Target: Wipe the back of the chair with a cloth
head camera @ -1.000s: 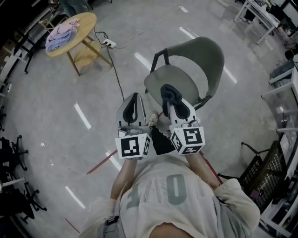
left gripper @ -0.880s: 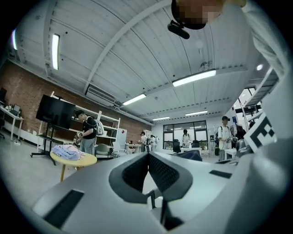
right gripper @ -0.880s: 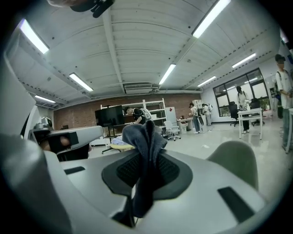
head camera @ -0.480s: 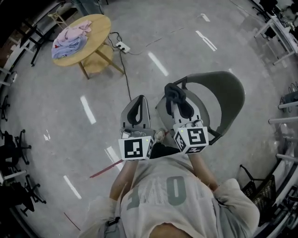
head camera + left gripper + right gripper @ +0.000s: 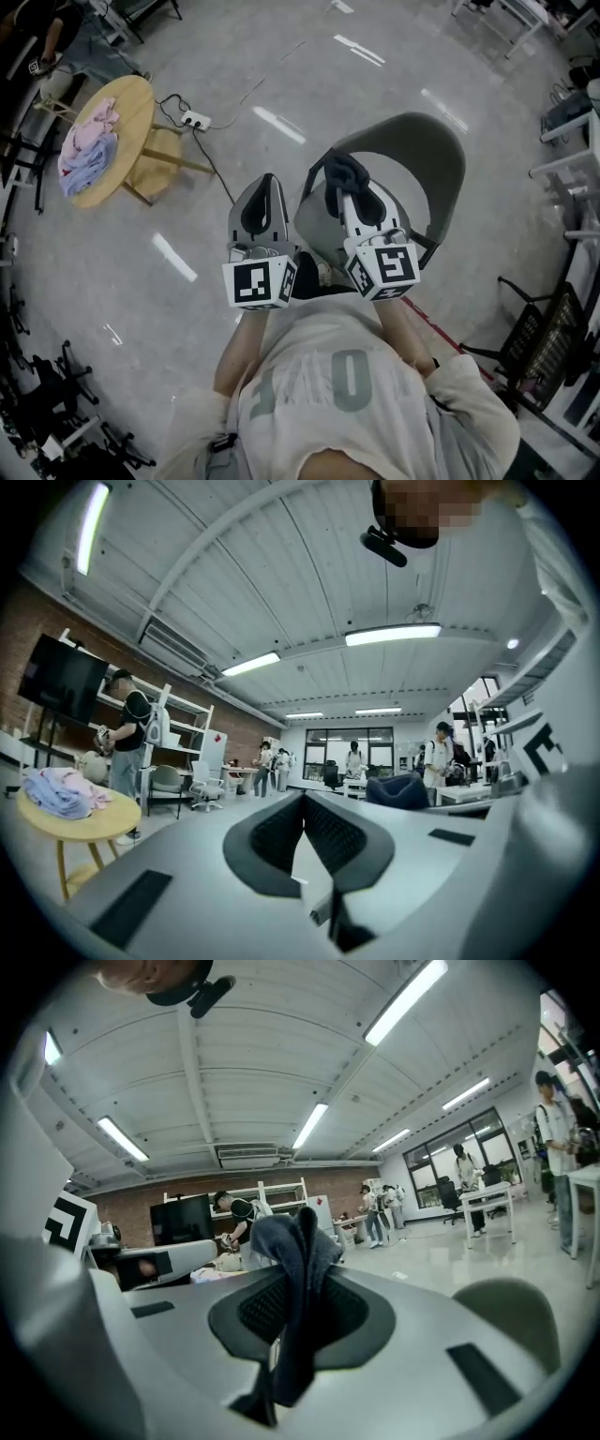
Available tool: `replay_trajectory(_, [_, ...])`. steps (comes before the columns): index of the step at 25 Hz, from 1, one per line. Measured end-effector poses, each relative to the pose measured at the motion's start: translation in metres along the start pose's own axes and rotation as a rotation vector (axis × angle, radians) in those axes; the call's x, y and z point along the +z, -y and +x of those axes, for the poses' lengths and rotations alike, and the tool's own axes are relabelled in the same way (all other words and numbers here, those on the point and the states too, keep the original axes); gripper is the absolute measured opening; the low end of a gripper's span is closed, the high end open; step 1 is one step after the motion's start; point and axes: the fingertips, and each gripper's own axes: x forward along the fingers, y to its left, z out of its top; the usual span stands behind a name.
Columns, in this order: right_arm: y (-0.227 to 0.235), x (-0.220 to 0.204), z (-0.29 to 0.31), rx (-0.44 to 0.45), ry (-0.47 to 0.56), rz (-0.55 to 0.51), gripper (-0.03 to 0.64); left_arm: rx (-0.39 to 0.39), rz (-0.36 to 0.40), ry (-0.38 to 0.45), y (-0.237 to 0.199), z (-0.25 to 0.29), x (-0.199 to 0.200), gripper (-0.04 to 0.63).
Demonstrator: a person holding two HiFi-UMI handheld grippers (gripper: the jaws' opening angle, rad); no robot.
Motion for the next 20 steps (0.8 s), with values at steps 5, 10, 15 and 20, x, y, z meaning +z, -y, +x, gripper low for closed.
replay_trajectory(5, [0.016, 0.021, 0.022, -0.091, 0.036, -0.013, 0.060, -0.105, 0.016, 0.010, 0.002, 0.053, 0.008, 0.015])
replay_trajectory(10, [0.025, 0.031, 0.018, -0.191, 0.034, -0.054, 0.060, -0.236, -0.009, 0.028, 0.027, 0.085, 0.019, 0.015])
replay_trajectory(15, [0.040, 0.041, 0.016, -0.257, 0.075, -0.046, 0.060, -0.342, 0.031, 0.053, 0.055, 0.105, 0.028, 0.015])
replay_trajectory(20, [0.064, 0.046, 0.015, -0.291, 0.085, -0.004, 0.060, -0.426, 0.031, 0.030, 0.086, 0.115, 0.025, 0.015])
